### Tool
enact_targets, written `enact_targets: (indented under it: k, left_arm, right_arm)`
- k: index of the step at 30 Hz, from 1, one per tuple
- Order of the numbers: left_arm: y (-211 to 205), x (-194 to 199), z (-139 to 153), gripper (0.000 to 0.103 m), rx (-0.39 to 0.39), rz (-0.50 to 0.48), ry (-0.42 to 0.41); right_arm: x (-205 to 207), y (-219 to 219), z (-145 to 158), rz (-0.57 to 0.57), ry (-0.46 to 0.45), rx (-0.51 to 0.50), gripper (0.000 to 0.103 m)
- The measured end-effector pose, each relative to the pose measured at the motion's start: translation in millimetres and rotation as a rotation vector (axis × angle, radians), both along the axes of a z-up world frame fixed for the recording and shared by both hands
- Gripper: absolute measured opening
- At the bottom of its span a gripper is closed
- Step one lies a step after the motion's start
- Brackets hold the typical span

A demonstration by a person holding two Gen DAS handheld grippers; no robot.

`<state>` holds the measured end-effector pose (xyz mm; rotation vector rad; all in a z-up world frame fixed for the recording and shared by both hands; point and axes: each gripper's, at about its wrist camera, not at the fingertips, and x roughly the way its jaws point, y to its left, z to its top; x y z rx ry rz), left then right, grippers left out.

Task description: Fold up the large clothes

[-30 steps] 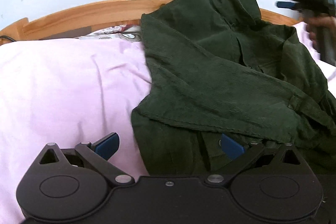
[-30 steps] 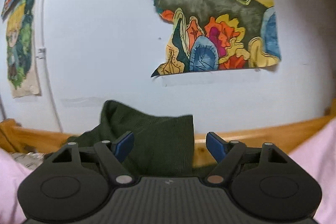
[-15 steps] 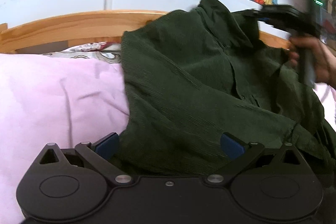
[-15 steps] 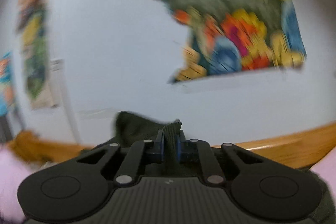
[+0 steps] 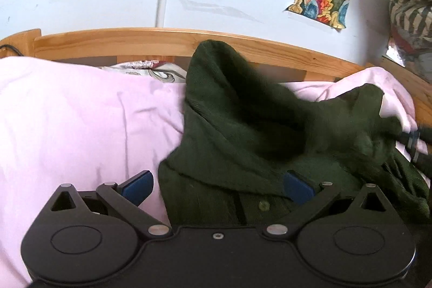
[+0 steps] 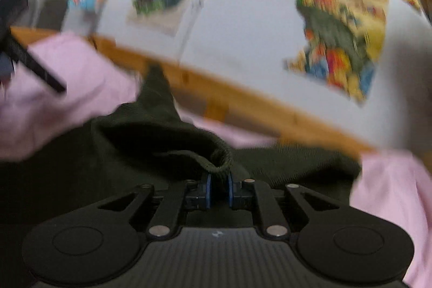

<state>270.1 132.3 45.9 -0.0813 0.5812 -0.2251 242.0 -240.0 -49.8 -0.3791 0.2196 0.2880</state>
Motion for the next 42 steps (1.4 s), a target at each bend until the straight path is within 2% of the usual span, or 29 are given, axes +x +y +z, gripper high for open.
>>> enact_targets:
  k: [2,3,4,6,8,10,12,13,15,17,18,19,20,21,22,23,25,28,29,32,36,38,39,40,41,42]
  left_arm:
    - [-2.7,-3.0,-2.7,0.102,-0.013,-0.008,0.001]
    - [-4.6,-2.9,-3.8,0.102,-0.021,-0.01,0.003]
    - [-6.5,-1.4,-4.9,0.102,-0.029,-0.014,0.007]
    - [-10.2,2.2,-5.0,0.102,-0.042,-0.024,0.009]
    - [-14.7,9.0,-2.5,0.102,-0.039,-0.02,-0.003]
    - [-18.6,17.1,1.3,0.102,-0.014,0.002,-0.034]
    - [-24.4,32.6,4.2,0.102,0.043,0.058,-0.06]
    - [-27.3,44.1,5.1,0.102,0.07,0.092,-0.058]
    - [-26.8,68.4,1.4,0.102,0.087,0.134,-0.036]
    - [-20.3,88.5,-3.9,0.102,0.074,0.166,-0.03]
    - [-16.9,97.8,-7.1,0.102,0.062,0.189,-0.024]
    - [-13.1,107.1,-10.7,0.102,0.042,0.21,-0.01]
    - [-9.3,114.2,-13.6,0.096,0.014,0.224,0.003]
    - [-4.7,119.1,-16.8,0.091,-0.023,0.231,0.007]
    - [-0.1,123.2,-20.4,0.077,-0.065,0.229,0.015]
    - [3.6,127.2,-24.4,0.059,-0.102,0.221,0.033]
    - [5.8,131.8,-32.1,0.033,-0.139,0.194,0.061]
    - [1.6,124.6,-40.0,0.017,-0.125,0.155,0.027]
    - [-0.4,120.0,-41.2,0.015,-0.11,0.143,0.013]
    - [-0.9,105.1,-48.9,0.012,-0.112,0.15,0.014]
    - [1.0,96.2,-57.5,0.012,-0.082,0.14,0.038]
    - [0.6,95.6,-53.1,0.015,-0.065,0.128,0.04]
    - [-1.0,96.0,-49.6,0.018,-0.046,0.125,0.043]
    - [-3.4,94.3,-44.5,0.028,-0.019,0.135,0.03]
    - [-4.0,91.8,-41.1,0.044,-0.002,0.151,0.011]
    - [-6.6,89.5,-35.9,0.054,0.016,0.162,-0.015]
  right_arm:
    - [-14.7,-3.4,-8.8,-0.047,0.057,0.06,0.017]
    - [-20.6,-6.5,-9.4,-0.047,0.075,0.1,0.029]
    - [-28.4,-10.0,-8.3,-0.047,0.081,0.147,0.054]
    - [-34.8,-16.1,-2.1,-0.039,0.069,0.184,0.072]
    - [-32.5,-25.3,10.4,-0.019,0.052,0.226,0.075]
    - [-13.9,-33.8,25.4,-0.067,0.034,0.238,0.091]
    - [13.3,-48.3,40.4,-0.139,0.024,0.302,0.092]
    - [31.8,-59.2,48.5,-0.18,0.039,0.376,0.092]
    - [67.9,-80.4,59.2,-0.28,0.075,0.515,0.092]
    - [102.4,-103.3,61.7,-0.375,0.097,0.644,0.083]
    - [116.7,-115.1,59.4,-0.411,0.116,0.715,0.061]
    - [127.8,-127.0,54.9,-0.442,0.143,0.791,0.023]
    - [133.4,-136.0,49.6,-0.471,0.16,0.849,0.016]
    - [134.3,-141.7,42.6,-0.478,0.165,0.886,0.015]
    - [131.4,-143.9,37.2,-0.458,0.152,0.882,0.013]
    - [125.3,-141.7,32.7,-0.449,0.122,0.83,0.013]
    - [110.2,-134.7,23.3,-0.44,0.071,0.723,0.011]
    - [83.7,-131.1,4.7,-0.466,0.039,0.684,0.01]
    - [78.2,-130.3,-0.7,-0.477,0.04,0.684,0.01]
    - [69.4,-123.6,-11.0,-0.48,0.033,0.645,0.009]
    - [71.5,-121.9,-1.4,-0.487,0.06,0.615,0.012]
    - [69.2,-114.3,8.5,-0.503,0.057,0.552,0.026]
    - [66.4,-108.7,14.3,-0.517,0.036,0.512,0.038]
    - [62.4,-103.5,20.4,-0.516,0.025,0.484,0.05]
    - [59.5,-98.6,25.9,-0.502,-0.006,0.453,0.057]
    - [58.0,-91.9,31.7,-0.496,-0.04,0.408,0.071]
